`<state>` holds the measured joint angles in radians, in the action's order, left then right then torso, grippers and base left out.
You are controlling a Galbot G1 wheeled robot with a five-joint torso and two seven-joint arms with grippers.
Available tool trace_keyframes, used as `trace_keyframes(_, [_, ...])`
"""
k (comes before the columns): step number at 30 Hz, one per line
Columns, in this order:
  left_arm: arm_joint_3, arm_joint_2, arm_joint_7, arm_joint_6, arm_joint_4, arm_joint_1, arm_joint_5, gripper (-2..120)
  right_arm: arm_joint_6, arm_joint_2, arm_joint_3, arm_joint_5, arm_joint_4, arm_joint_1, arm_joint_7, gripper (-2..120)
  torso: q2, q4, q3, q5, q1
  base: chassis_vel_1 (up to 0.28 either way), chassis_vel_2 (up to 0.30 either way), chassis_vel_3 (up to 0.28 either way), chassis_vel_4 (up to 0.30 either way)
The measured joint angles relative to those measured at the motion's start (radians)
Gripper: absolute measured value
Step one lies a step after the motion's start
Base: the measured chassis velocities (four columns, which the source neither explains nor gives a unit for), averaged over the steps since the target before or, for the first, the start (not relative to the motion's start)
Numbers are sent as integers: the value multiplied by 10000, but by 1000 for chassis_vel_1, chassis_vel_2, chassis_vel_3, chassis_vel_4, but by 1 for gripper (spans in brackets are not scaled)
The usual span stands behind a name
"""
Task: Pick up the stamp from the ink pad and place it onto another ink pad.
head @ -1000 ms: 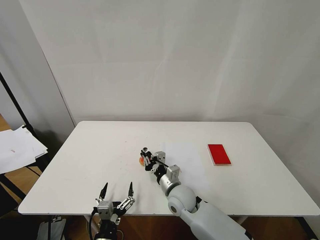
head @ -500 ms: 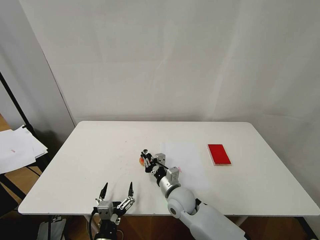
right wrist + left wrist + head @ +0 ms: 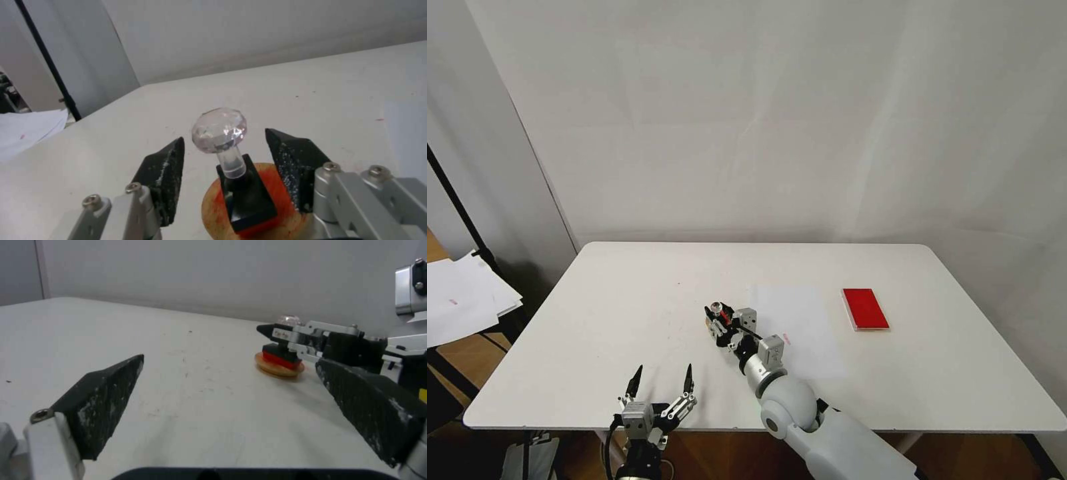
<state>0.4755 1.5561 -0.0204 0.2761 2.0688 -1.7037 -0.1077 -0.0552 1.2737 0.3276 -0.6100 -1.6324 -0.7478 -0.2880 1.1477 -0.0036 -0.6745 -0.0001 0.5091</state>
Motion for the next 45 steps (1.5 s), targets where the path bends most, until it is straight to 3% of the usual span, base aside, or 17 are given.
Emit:
trace_keyframes(13, [0, 0, 0, 0, 0, 0, 0, 102, -14, 95, -14, -18, -13, 60, -73, 99, 0, 0, 0, 0, 0, 0, 0, 0, 0])
trace_keyframes(20, [0, 0, 0, 0, 0, 0, 0, 102, -146, -126, -240, -13, -295, 20, -132, 100, -1, 2, 0, 1, 0, 0, 0, 0, 0])
trace_keyframes(29, [-1, 3, 0, 0, 0, 0, 0, 102, -789, -1871, -1714, -202, -2674, -1064, -486, 100, -1, 1, 0, 3, 0, 0, 0, 0, 0])
trace_keyframes(33, [1, 0, 0, 0, -1, -1, 0, 102, -447, -2890, -3581, 311, -4062, -3420, -384, 100, -1, -1, 1, 3, -1, 0, 0, 0, 0])
trace_keyframes(34, [1, 0, 0, 0, -1, -1, 0, 102, -447, -2890, -3581, 311, -4062, -3420, -384, 100, -1, -1, 1, 3, -1, 0, 0, 0, 0])
trace_keyframes(37, [-2, 2, 0, 0, 0, 0, 0, 102, -8, -3262, -4829, 896, -4675, -5085, -331, 100, -1, -4, 1, 8, -1, 0, 0, 0, 0])
trace_keyframes(45, [-1, 1, -1, 0, 0, 0, 0, 102, 219, -2791, -6694, 1835, -5663, -7316, -600, 100, -1, 3, 2, 0, -1, 0, 0, 0, 0])
